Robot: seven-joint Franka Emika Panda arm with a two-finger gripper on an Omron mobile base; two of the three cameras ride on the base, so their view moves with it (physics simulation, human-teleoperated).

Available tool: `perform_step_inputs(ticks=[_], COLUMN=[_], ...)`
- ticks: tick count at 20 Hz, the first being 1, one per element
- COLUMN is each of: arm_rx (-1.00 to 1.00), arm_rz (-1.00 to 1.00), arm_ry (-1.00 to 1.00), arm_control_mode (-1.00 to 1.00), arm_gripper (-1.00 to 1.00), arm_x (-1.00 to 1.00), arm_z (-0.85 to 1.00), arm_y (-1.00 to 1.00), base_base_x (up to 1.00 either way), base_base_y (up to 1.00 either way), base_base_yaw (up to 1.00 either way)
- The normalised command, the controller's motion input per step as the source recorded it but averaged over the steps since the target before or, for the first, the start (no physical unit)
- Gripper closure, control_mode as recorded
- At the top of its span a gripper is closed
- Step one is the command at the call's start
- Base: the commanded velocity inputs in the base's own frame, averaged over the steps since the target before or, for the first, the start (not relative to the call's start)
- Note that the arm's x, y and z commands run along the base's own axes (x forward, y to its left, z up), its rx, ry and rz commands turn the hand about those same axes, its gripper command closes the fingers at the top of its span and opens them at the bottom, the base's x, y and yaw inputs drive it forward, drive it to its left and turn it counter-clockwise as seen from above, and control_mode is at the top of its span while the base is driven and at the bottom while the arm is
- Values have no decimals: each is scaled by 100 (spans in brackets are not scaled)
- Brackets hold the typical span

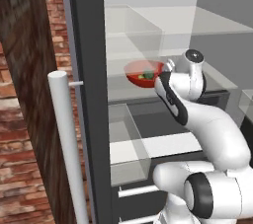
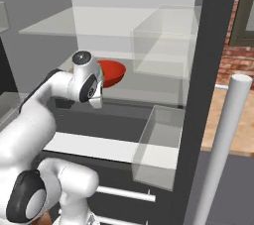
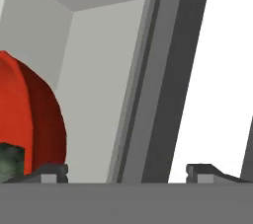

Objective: Move the cup from next to the sink to the open cabinet. Then, move the bowl with the broccoli to the fridge to clear the area for faucet cleaning.

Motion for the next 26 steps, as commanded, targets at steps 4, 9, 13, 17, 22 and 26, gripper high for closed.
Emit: perform_step_inputs(ticks=[4,9,13,17,22,26], arm_rx=[9,6,0,0,0,0], arm_rz=[-5,-5,0,0,0,0], arm_ry=[-1,-5,-7,0,0,0], arm_control_mode=[-100,-100,-100,100,100,100], arm_gripper=[-100,-100,-100,-100,-100,-100], arm_x=[-100,-100,-100,-25,0,0], arm_z=[50,65,5,0,0,0], arm_y=[0,0,0,1,0,0], base_base_x=[0,0,0,-75,-100,-100], base_base_y=[0,0,0,0,0,-6], base_base_yaw=[0,0,0,-2,-11,-28])
